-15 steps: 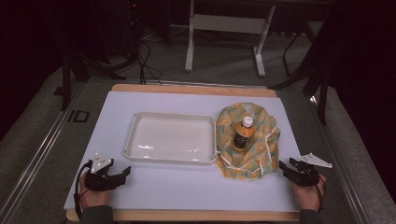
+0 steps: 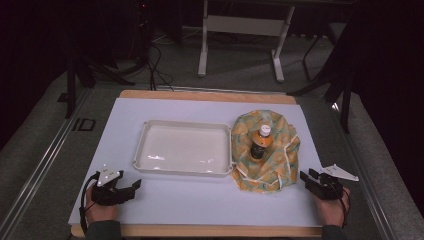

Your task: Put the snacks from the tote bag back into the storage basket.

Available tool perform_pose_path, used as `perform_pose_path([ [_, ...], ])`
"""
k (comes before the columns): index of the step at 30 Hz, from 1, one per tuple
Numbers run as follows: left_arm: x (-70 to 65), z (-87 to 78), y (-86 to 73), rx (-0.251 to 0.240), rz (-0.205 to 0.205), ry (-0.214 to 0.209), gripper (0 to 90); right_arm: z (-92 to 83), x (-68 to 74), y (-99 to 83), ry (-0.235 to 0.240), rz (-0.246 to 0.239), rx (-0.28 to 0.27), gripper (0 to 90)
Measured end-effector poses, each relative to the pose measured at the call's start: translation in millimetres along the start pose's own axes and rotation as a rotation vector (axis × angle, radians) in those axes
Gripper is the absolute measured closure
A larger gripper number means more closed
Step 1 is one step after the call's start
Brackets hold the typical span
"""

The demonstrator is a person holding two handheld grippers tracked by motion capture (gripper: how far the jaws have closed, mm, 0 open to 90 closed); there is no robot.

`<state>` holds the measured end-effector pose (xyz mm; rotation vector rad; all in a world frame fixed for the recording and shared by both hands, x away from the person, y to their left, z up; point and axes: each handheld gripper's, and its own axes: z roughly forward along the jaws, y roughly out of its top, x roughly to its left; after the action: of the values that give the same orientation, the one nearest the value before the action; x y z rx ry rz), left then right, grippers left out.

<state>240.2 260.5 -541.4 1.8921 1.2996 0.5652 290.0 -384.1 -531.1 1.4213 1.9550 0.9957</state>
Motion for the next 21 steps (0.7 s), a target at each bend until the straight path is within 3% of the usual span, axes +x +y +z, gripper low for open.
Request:
perform_pose_path([
  [4,-1.2,0.1,0.1,0.001,0.012,0.002,24.7,-3.6,3.2,3.9,-0.012,-0.038,0.014,59.8],
  [8,-1.9,0.0,-0.1,-0.001,0.016,0.001,24.7,-7.9,2.5,10.0,0.011,-0.042,0.024,60.2],
  [16,-1.6,0.4,0.2,0.005,0.021,-0.001,24.7,-14.2,4.1,21.0,0.027,-0.103,0.060,60.2],
  [21,-1.9,0.6,0.3,0.006,0.023,-0.001,24.7,-15.7,8.0,29.7,0.052,-0.183,0.108,61.2],
])
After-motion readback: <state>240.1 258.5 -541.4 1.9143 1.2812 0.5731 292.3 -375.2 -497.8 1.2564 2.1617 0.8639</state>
